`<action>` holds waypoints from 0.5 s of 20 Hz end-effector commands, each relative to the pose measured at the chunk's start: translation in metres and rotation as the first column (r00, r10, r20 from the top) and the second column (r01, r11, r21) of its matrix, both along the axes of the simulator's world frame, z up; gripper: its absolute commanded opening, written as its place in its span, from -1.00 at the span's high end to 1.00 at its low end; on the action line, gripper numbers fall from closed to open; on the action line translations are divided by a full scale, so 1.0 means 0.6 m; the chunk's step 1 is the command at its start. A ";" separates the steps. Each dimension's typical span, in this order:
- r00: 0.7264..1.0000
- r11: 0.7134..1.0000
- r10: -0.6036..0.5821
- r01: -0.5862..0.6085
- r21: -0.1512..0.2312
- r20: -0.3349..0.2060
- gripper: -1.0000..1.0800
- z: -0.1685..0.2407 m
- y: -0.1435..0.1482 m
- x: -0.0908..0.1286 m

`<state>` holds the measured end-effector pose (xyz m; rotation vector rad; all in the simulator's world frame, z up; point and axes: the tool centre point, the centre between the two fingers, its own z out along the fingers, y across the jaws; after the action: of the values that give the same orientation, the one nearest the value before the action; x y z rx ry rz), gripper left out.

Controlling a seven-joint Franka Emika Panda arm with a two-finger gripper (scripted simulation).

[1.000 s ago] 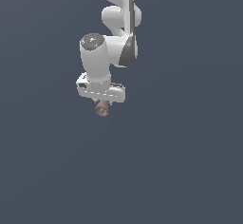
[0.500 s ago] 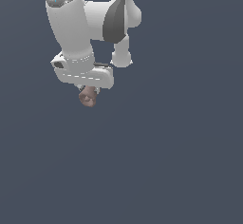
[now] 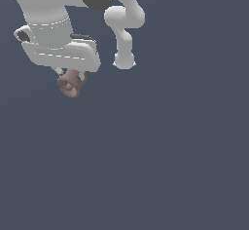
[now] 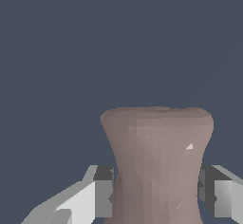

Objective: Pick up the object and move it to a goal position.

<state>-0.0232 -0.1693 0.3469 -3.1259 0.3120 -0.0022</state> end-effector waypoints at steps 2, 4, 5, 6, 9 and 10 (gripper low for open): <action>1.000 1.000 0.001 -0.001 0.000 -0.001 1.00 0.040 -0.018 0.008; 1.000 1.000 0.001 -0.001 0.000 -0.001 1.00 0.058 -0.026 0.012; 1.000 1.000 0.001 -0.001 0.000 -0.001 1.00 0.066 -0.029 0.014; 1.000 1.000 0.001 -0.001 0.000 -0.001 1.00 0.072 -0.032 0.016; 1.000 1.000 0.001 -0.001 0.000 -0.001 1.00 0.089 -0.040 0.020; 1.000 1.000 0.001 -0.001 0.000 -0.001 1.00 0.093 -0.042 0.021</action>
<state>-0.0117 -0.1925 0.3981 -3.1262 0.3112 -0.0011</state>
